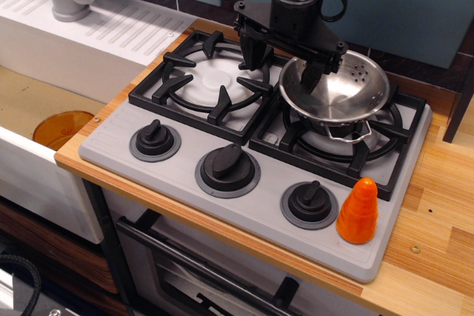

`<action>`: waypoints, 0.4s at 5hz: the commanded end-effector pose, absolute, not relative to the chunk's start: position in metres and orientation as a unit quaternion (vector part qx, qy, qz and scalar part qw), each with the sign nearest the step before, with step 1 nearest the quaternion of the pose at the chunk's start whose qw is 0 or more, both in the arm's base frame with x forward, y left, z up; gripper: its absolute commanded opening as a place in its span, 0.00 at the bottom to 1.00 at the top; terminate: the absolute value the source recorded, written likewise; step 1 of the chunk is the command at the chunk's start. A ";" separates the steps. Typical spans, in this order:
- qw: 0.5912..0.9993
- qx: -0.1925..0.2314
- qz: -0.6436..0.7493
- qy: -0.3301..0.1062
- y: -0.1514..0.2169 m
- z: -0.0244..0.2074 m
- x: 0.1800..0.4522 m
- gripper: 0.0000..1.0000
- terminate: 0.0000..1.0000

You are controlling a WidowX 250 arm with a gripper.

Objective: End effector transition from pot or pan to object

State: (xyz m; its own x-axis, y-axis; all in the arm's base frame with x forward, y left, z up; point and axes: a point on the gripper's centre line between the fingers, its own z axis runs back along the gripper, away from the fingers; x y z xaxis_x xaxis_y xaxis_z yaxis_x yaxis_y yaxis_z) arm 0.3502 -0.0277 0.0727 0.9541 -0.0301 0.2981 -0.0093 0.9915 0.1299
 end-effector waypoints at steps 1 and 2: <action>0.986 0.065 -0.005 -0.151 -0.028 0.073 0.350 1.00 0.00; 0.986 0.088 0.014 -0.142 -0.036 0.100 0.340 1.00 0.00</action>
